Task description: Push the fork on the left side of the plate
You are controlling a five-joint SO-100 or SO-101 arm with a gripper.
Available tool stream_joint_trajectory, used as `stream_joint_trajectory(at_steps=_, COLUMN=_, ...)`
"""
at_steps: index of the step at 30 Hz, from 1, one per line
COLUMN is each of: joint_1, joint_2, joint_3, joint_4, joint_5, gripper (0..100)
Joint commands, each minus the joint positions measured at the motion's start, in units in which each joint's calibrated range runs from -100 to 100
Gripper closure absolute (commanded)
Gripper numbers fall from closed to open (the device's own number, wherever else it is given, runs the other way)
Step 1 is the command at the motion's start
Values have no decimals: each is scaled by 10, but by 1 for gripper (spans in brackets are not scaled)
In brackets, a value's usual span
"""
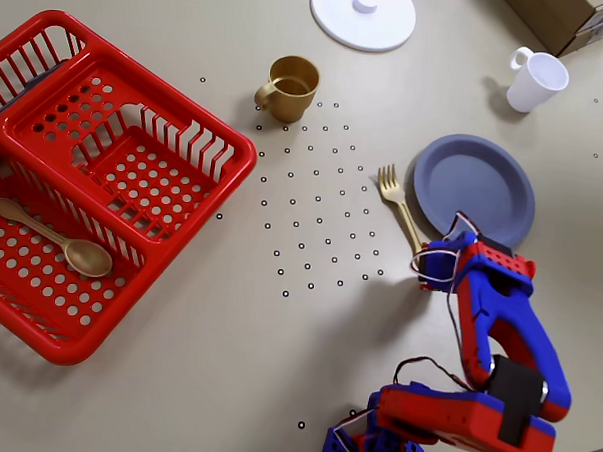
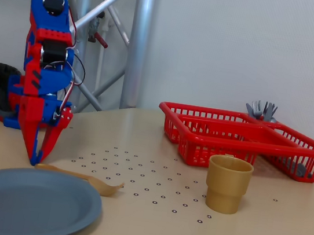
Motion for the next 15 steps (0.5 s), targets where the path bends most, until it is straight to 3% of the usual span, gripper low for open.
stream_joint_trajectory(at_steps=1, joint_1=-12, joint_2=4, joint_3=-16, joint_4=-15, joint_5=-7, gripper=100)
stream_joint_trajectory(at_steps=15, joint_1=-17, joint_2=-58, joint_3=67, joint_4=-19, joint_5=-9, gripper=100)
